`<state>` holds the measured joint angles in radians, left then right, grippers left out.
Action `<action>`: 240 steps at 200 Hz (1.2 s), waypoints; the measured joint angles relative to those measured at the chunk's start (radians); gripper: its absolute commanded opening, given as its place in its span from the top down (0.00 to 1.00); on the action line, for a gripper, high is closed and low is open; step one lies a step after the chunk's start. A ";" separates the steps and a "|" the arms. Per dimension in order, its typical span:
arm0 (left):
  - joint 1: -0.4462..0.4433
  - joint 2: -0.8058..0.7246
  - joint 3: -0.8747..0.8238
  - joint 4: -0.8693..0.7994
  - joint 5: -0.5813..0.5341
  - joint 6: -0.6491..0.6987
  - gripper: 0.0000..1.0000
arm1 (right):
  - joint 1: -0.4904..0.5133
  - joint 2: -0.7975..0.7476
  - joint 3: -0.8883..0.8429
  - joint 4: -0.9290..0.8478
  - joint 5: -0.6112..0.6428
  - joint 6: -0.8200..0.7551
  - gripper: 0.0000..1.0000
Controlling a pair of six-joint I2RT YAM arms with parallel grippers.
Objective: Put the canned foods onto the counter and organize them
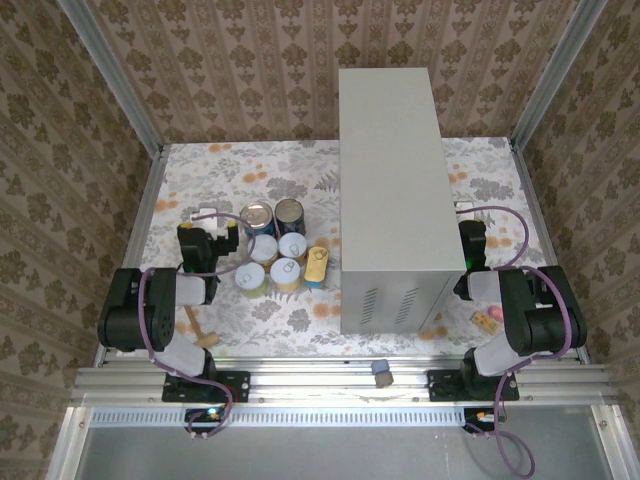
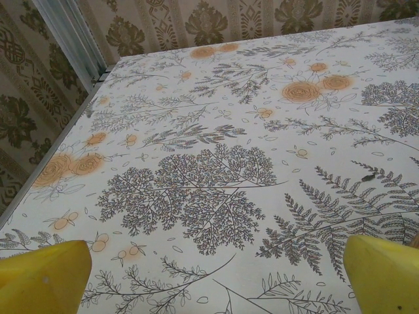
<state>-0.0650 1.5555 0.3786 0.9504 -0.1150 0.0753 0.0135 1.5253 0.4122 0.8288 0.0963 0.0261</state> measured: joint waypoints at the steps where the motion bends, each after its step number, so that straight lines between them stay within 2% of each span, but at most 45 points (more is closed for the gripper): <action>1: 0.000 0.000 0.000 0.000 0.000 0.000 0.00 | 0.000 0.000 0.000 0.000 0.000 0.000 0.00; 193: 0.016 0.000 0.000 -0.025 0.024 0.000 0.00 | 0.000 0.000 0.000 0.000 0.000 0.000 0.00; 240: 0.016 -0.092 0.042 -0.177 -0.014 -0.002 0.00 | 0.000 0.000 0.000 0.000 0.000 0.000 0.00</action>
<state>-0.0494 1.4635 0.4202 0.7738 -0.1287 0.0738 0.0135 1.5253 0.4122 0.8288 0.0959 0.0261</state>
